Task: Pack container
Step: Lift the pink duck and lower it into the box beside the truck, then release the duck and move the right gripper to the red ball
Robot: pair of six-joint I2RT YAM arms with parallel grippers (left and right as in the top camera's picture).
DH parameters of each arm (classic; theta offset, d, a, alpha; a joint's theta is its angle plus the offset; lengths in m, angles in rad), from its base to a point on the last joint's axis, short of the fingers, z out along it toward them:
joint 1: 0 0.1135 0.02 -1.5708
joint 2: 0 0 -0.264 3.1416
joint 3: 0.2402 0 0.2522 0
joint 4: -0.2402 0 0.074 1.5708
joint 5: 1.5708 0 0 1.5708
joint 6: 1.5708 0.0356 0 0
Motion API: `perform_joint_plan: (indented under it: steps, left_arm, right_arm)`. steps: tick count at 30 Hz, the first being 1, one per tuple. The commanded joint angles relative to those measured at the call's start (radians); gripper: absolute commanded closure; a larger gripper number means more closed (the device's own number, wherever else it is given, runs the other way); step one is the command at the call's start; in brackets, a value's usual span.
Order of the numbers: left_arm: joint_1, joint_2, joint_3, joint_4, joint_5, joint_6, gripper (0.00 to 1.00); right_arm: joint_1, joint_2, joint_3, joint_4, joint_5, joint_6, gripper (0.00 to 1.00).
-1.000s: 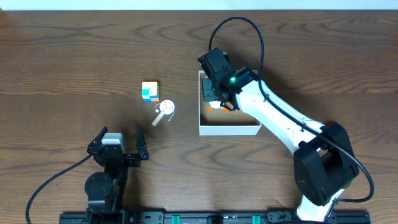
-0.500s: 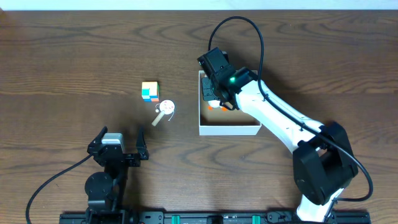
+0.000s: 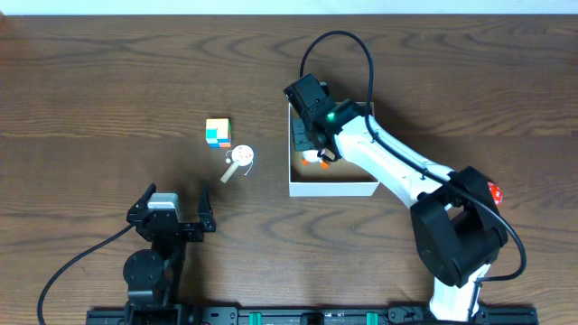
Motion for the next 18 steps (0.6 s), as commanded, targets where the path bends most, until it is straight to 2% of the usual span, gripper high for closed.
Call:
perform_joint_plan:
  steps: [1, 3, 5, 8, 11, 14, 18]
  left_arm:
    - [0.006, -0.007, -0.029, -0.011, -0.012, -0.001, 0.02]
    - [0.006, -0.007, -0.029, -0.011, -0.012, -0.001, 0.02]
    - [0.006, -0.007, -0.029, -0.011, -0.012, -0.001, 0.02]
    - [0.006, -0.007, -0.029, -0.010, -0.012, -0.001, 0.02]
    - [0.006, -0.007, -0.029, -0.011, -0.012, -0.001, 0.02]
    - [0.006, -0.007, -0.029, -0.011, -0.012, -0.001, 0.02]
    - [0.006, -0.007, -0.029, -0.011, -0.012, -0.001, 0.02]
  right_arm:
    - [0.006, -0.001, -0.003, 0.004, 0.014, 0.011, 0.86]
    - [0.006, -0.001, -0.003, 0.004, 0.014, 0.010, 0.83]
    - [0.006, -0.001, -0.003, 0.004, 0.014, 0.010, 0.75]
    - [0.006, -0.001, -0.003, 0.005, 0.014, 0.010, 0.53]
    - [0.006, -0.001, -0.003, 0.018, 0.014, 0.010, 0.41]
    - [0.006, -0.001, -0.003, 0.034, 0.014, 0.010, 0.37]
    - [0.003, -0.001, -0.003, 0.068, 0.015, 0.009, 0.36]
